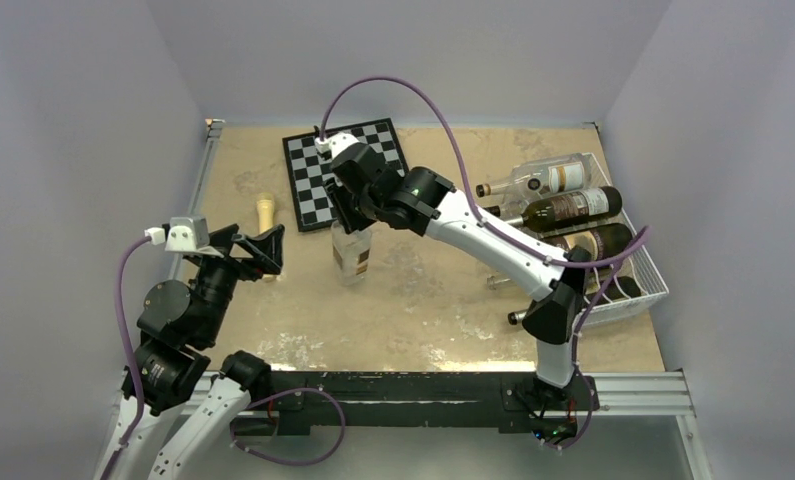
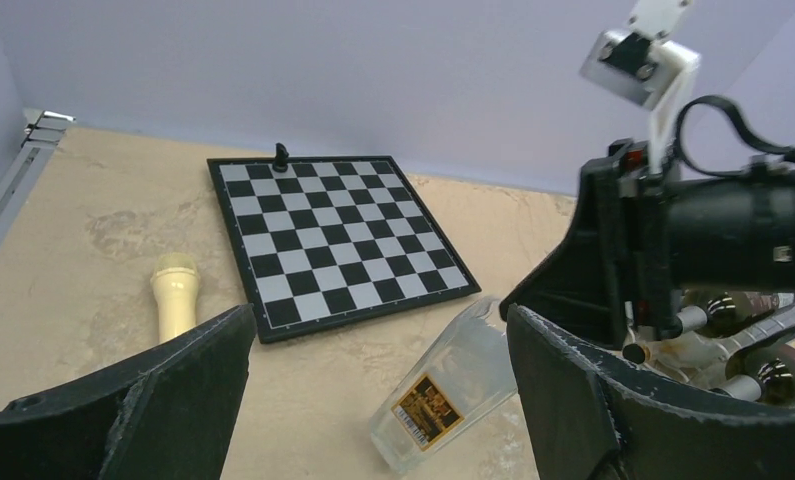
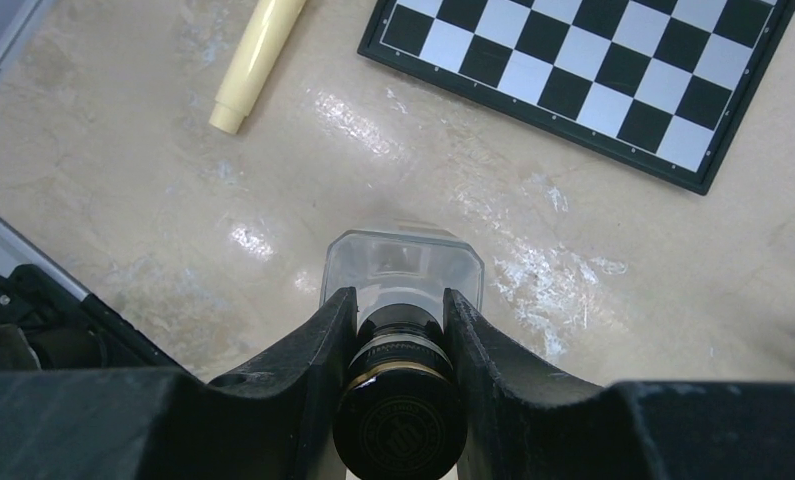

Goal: Take the wine bottle off the wine rack

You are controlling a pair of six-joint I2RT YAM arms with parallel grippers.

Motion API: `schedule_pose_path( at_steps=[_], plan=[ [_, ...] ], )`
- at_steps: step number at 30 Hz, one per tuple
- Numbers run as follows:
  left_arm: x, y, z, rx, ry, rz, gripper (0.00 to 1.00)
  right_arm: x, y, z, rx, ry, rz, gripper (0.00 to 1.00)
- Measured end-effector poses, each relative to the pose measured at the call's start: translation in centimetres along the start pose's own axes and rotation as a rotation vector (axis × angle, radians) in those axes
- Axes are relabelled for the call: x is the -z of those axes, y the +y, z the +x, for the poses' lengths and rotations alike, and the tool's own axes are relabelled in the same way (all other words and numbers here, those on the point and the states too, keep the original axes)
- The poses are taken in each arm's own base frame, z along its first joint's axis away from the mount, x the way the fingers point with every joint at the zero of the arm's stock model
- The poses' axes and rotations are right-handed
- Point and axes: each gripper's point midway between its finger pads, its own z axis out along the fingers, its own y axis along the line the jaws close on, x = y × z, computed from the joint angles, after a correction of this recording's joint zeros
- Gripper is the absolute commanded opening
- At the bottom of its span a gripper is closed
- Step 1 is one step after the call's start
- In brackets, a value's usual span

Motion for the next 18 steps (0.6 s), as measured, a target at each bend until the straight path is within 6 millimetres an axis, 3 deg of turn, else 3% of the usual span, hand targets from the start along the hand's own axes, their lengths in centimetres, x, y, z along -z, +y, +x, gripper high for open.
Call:
schedule_pose_path(
  at_steps=[8, 13, 18],
  plan=[
    [0.1, 0.0, -0.2, 0.002, -0.007, 0.001, 0.99, -3.8, 0.2, 1.6, 0.021, 0.058, 0.02, 0.02],
    [0.1, 0.1, -0.2, 0.002, -0.009, -0.004, 0.99, -4.3, 0.4, 1.1, 0.02, 0.041, 0.018, 0.14],
    [0.1, 0.1, -0.2, 0.002, -0.009, -0.006, 0.99, -4.5, 0.5, 0.7, 0.029, 0.022, 0.011, 0.17]
  ],
)
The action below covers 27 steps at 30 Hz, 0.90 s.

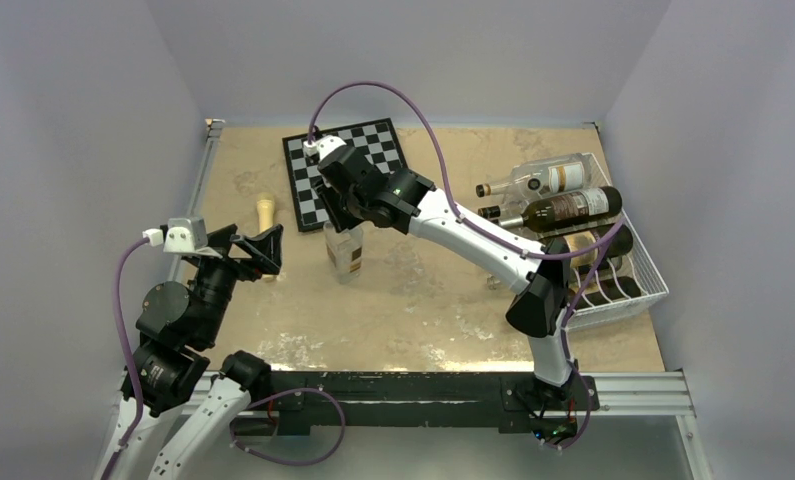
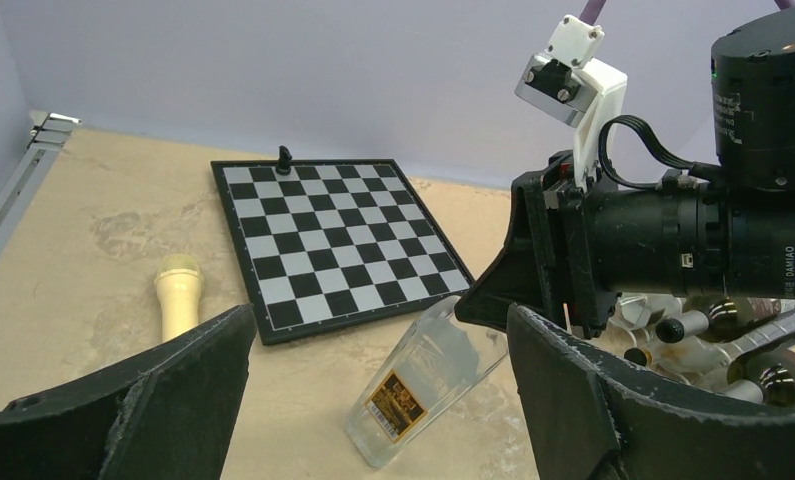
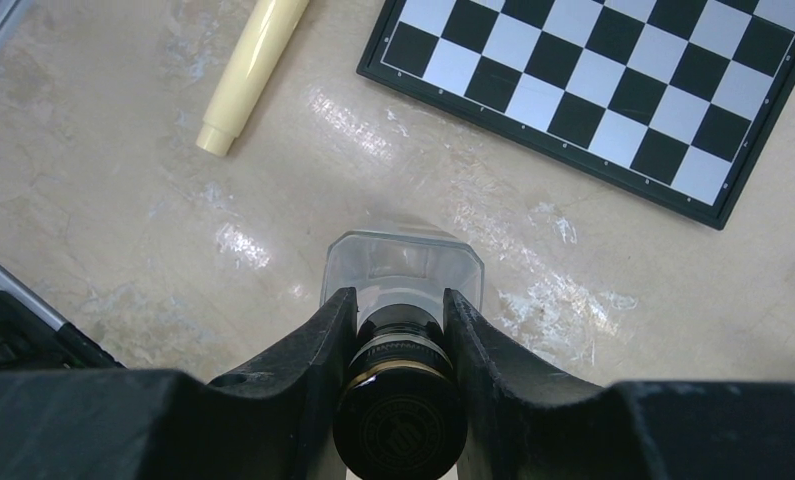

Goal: Take the wine bottle off the wine rack

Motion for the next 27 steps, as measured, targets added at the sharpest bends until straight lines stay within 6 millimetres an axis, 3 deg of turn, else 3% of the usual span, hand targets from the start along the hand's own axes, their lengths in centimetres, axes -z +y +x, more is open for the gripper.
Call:
schedule_pose_path(
  at_steps=[7, 17, 19, 27],
  plan=[
    [0.0, 0.0, 0.0, 0.0, 0.0, 0.0, 0.99, -0.2, 0.0, -0.8, -0.011, -0.03, -0.004, 0.35],
    [0.0, 0.2, -0.1, 0.0, -0.004, -0.012, 0.99, -0.5, 0.4, -1.1, -0.019, -0.042, -0.024, 0.4],
    [0.0, 0.2, -0.1, 0.0, -0.005, -0.014, 0.99, -0.5, 0.6, -1.2, -0.021, -0.044, -0.03, 0.46],
    [0.0, 0.3, -0.1, 0.0, -0.007, -0.019, 0.99, 0.5, 1.8, -4.0, -0.056, -0.125, -0.087, 0.62]
  ],
)
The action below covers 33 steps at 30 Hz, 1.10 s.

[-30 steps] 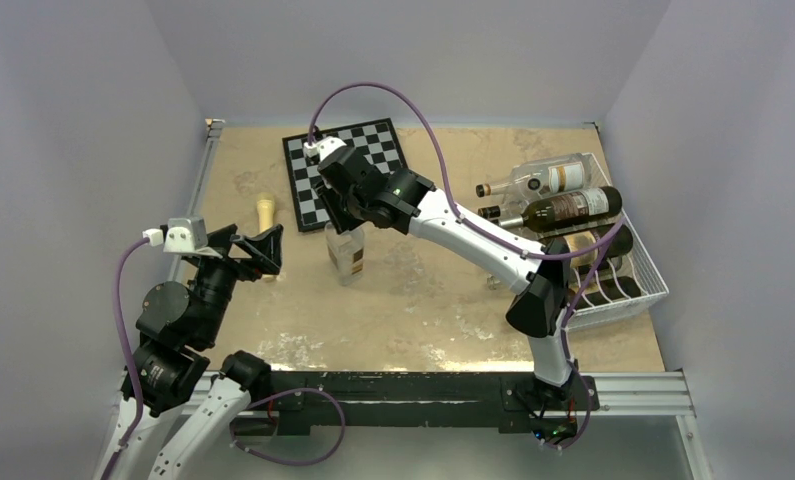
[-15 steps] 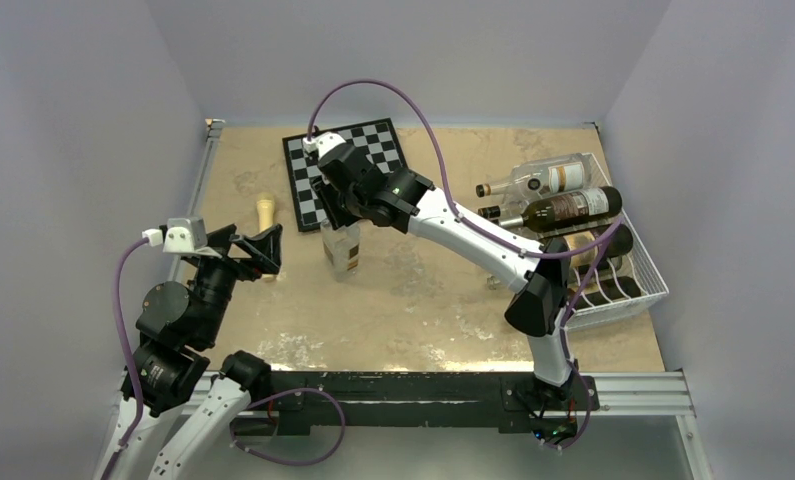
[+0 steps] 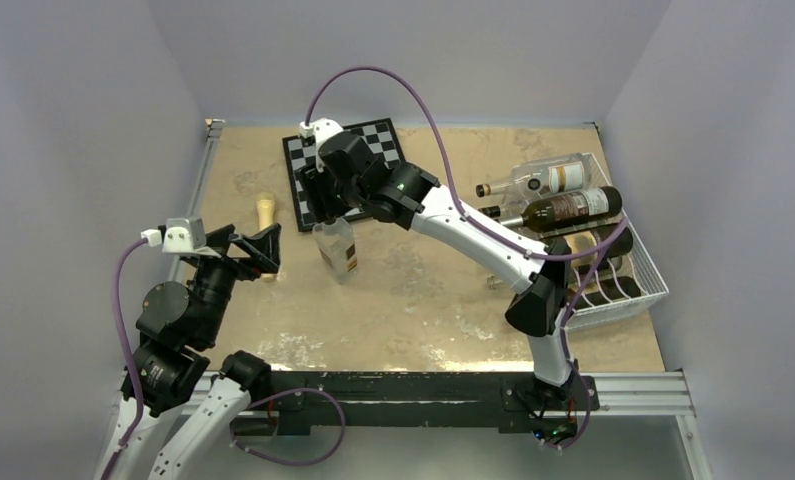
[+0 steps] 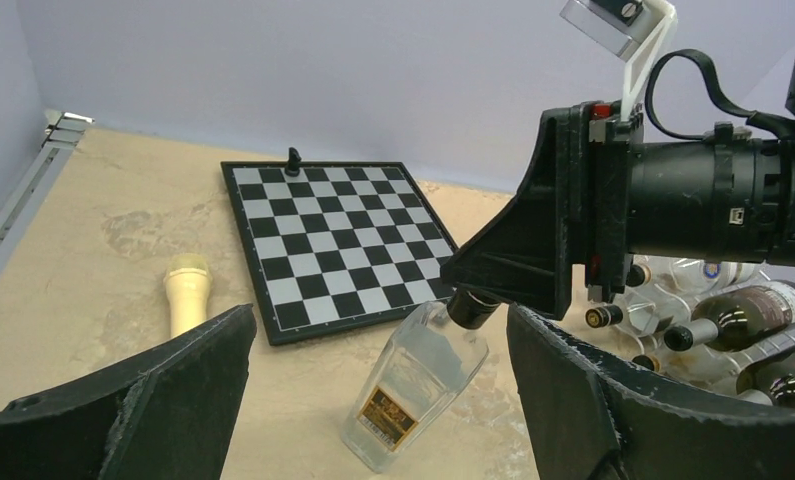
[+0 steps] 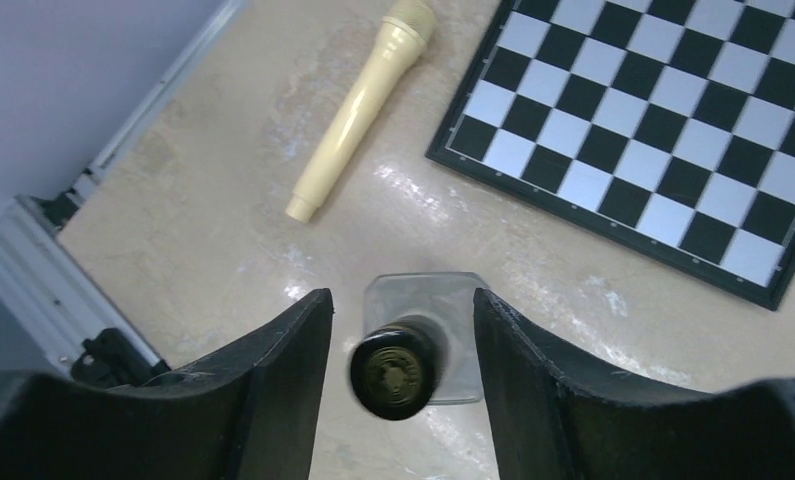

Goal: Take the wine bottle off the wine rack

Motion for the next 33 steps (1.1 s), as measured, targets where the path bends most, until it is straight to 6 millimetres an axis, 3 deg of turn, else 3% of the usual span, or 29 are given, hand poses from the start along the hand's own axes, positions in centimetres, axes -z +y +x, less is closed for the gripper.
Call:
schedule_pose_path(
  at_steps=[6, 9, 16, 21, 24, 27, 33],
  plan=[
    [0.0, 0.1, -0.1, 0.0, -0.003, -0.004, 0.99, 1.8, 1.6, -0.7, -0.02, -0.032, -0.105, 0.68],
    [0.0, 0.1, 0.0, 0.0, -0.002, -0.003, 0.99, 4.6, 1.4, -1.0, -0.005, -0.06, -0.134, 0.7],
    [-0.1, -0.6, 0.3, -0.002, 0.016, 0.033, 0.99, 14.2, -0.9, -2.0, 0.159, -0.213, -0.164, 0.7],
    [-0.1, -1.3, 0.7, -0.004, 0.035, 0.069, 0.99, 18.7, -4.5, 1.6, 0.362, -0.266, -0.11, 0.71],
    [-0.1, -1.6, 0.8, -0.004, 0.039, 0.087, 0.99, 19.3, -7.1, 4.4, 0.495, -0.249, -0.034, 0.72],
    [-0.2, -1.9, 0.9, -0.004, 0.047, 0.105, 0.99, 19.7, -9.7, 8.4, 0.675, -0.192, 0.002, 0.71],
    [-0.3, -2.4, 1.3, -0.006, 0.066, 0.128, 0.99, 20.6, -12.3, 15.8, 1.034, -0.048, -0.06, 0.7]
  ],
)
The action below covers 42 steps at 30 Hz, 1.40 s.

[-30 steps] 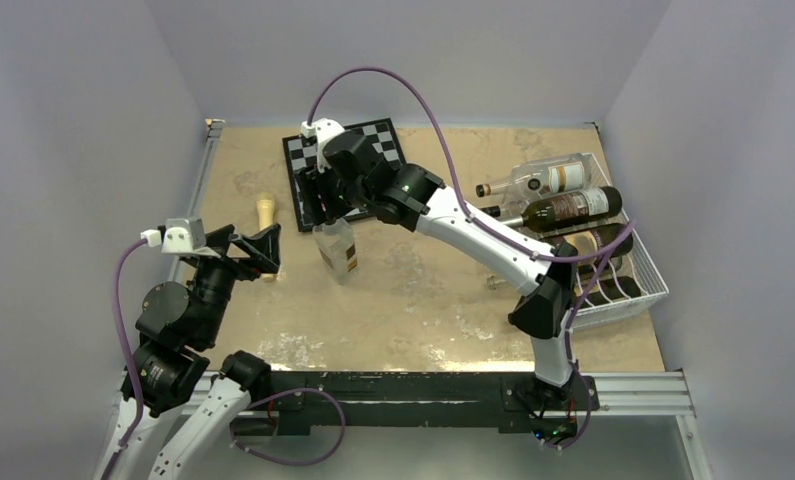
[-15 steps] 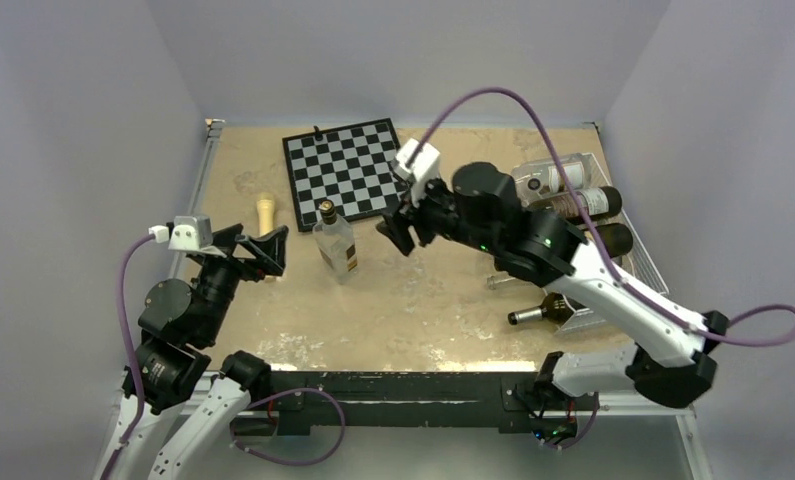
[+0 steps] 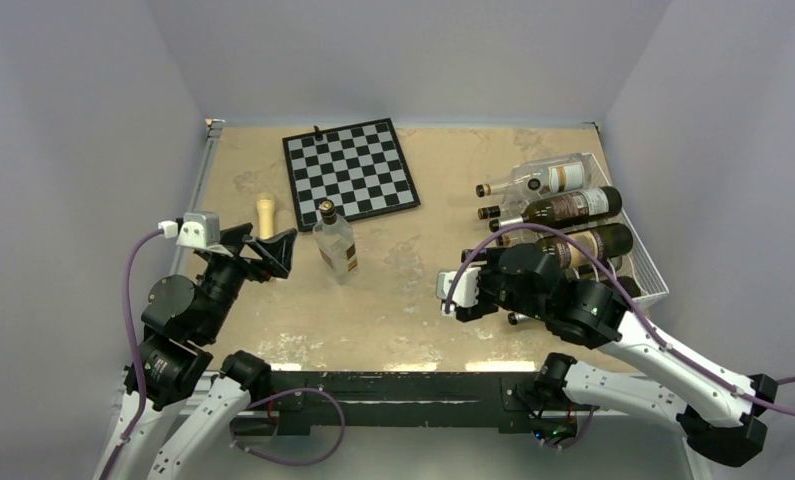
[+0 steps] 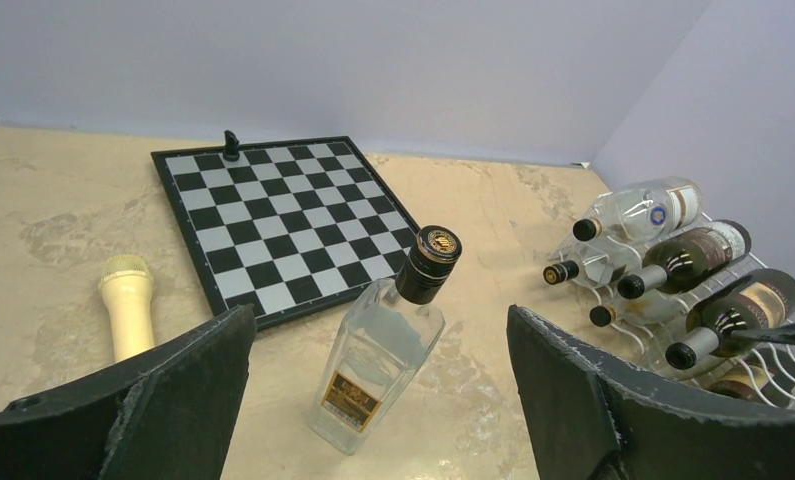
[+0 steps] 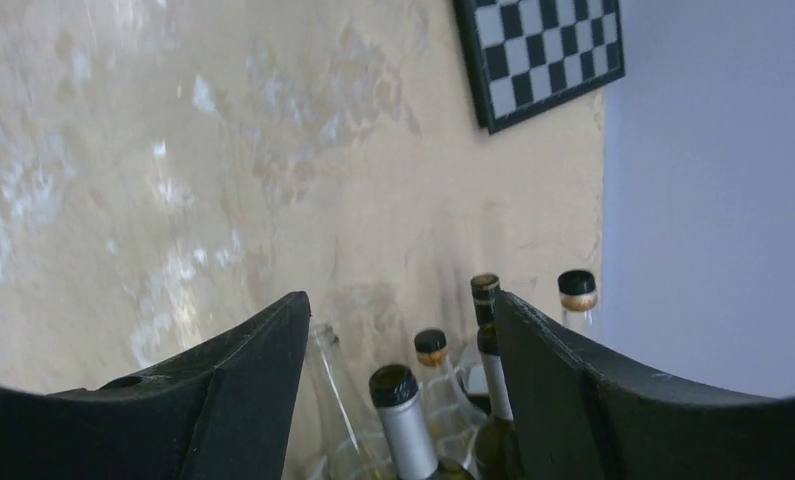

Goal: Take the wine bottle off the wine rack

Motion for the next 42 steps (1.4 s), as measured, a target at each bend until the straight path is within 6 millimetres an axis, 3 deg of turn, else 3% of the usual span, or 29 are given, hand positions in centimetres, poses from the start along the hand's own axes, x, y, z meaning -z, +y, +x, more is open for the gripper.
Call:
schedule_pose_path(
  at_steps=[8, 14, 23, 32, 42],
  plan=[
    [0.0, 0.0, 0.0, 0.0, 0.001, 0.002, 0.99, -1.0, 2.8, 8.5, 0.188, 0.273, -0.141, 0.68],
    [0.0, 0.0, 0.0, 0.0, 0.001, 0.001, 0.99, -1.3, 2.9, 12.6, 0.246, 0.42, -0.179, 0.68],
    [0.1, 0.0, -0.1, 0.001, -0.004, -0.002, 0.99, -0.9, 0.7, 16.4, 0.295, 0.583, -0.15, 0.66],
    [0.1, 0.1, -0.1, 0.001, -0.005, -0.003, 0.99, -1.7, -0.8, 17.8, 0.31, 0.618, -0.12, 0.62],
    [0.1, 0.1, -0.2, 0.001, -0.008, -0.004, 0.99, -2.2, -1.0, 19.4, 0.29, 0.658, -0.128, 0.6]
  ],
)
